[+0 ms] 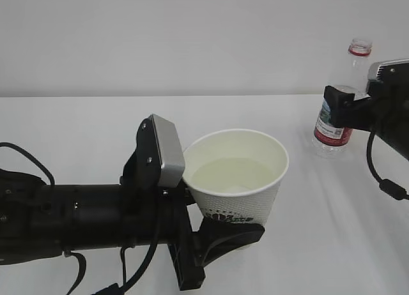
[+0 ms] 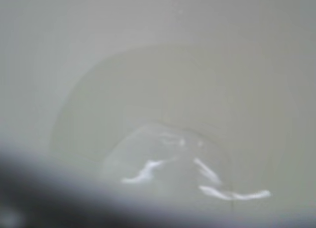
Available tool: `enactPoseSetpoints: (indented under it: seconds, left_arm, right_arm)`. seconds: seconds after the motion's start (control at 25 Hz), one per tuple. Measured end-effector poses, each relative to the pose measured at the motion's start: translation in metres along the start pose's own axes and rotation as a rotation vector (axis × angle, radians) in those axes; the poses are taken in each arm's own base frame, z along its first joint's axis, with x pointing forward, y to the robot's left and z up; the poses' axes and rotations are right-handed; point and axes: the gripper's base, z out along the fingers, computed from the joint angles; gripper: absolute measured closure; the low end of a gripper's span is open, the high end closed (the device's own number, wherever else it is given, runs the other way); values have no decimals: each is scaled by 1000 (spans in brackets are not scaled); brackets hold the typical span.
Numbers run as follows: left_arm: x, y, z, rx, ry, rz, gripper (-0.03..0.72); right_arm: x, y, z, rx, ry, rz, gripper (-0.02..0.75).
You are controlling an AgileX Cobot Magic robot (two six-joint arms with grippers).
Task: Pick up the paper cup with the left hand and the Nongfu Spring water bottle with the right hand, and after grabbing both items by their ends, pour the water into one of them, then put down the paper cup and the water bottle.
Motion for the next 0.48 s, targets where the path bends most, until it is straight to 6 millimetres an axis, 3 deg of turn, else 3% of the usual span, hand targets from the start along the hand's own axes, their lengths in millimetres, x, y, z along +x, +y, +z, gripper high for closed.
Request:
enactPoseSetpoints:
  seconds: [0.48]
  left_arm:
    - [0,0,0,0,0,1,214]
  right_arm:
    - [-7,3,-31,-11,-3,-2,85]
